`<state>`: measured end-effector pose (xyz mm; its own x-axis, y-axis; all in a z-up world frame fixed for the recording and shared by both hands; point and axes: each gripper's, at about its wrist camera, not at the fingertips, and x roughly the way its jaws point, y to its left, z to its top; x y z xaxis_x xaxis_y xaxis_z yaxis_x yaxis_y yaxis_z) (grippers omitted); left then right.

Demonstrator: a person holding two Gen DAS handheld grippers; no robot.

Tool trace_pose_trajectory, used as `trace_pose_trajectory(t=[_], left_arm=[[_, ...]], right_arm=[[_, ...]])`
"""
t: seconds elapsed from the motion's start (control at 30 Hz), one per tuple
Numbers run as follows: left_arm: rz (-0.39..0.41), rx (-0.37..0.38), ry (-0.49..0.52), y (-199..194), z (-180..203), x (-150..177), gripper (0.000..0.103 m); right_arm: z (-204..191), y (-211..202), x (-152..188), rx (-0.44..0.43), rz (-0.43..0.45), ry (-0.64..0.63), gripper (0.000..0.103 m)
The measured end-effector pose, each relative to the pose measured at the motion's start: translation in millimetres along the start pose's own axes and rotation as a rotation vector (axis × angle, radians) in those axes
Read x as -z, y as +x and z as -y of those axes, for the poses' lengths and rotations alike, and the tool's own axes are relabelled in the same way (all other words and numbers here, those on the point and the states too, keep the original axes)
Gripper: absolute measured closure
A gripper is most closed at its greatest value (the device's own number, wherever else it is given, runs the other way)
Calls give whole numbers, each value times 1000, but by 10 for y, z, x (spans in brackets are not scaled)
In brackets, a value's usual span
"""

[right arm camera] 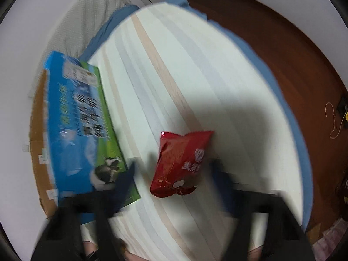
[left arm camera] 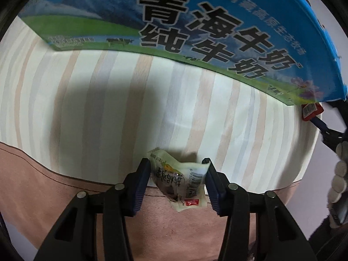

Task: Organize snacks
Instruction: 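Grasp the egg-yolk cake with the left tool while the right tool grasps the red packet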

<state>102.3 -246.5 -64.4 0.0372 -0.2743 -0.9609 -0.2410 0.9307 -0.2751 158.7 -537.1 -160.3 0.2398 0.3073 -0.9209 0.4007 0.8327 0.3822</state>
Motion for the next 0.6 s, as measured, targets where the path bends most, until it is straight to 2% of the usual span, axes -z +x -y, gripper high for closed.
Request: trace_pose_trajectory(t=[0.03,0.13,0.3,0.43,0.5,0.6], left_arm=[[-10,9,-4,9,-3,0,52],[-37,41,-19,44,-68,9,44],[-62,43,-22,185,-72,90,39],[-75,39,-9,295,23,108,28],[-78,16,5,343,97,125,27],[-86,10,28,369,228,191,27]], right_arm=[[16,45,31,-7,-10,3,64],[17,54,195,-13,-21,-42,65],[-41,36,847,-1,-81,-194,66],[-7,98,1286,-16,-143,-210,66],[22,114,1501,-11,-142,-208,66],[3,148,1590,-16,-141,-187,66]])
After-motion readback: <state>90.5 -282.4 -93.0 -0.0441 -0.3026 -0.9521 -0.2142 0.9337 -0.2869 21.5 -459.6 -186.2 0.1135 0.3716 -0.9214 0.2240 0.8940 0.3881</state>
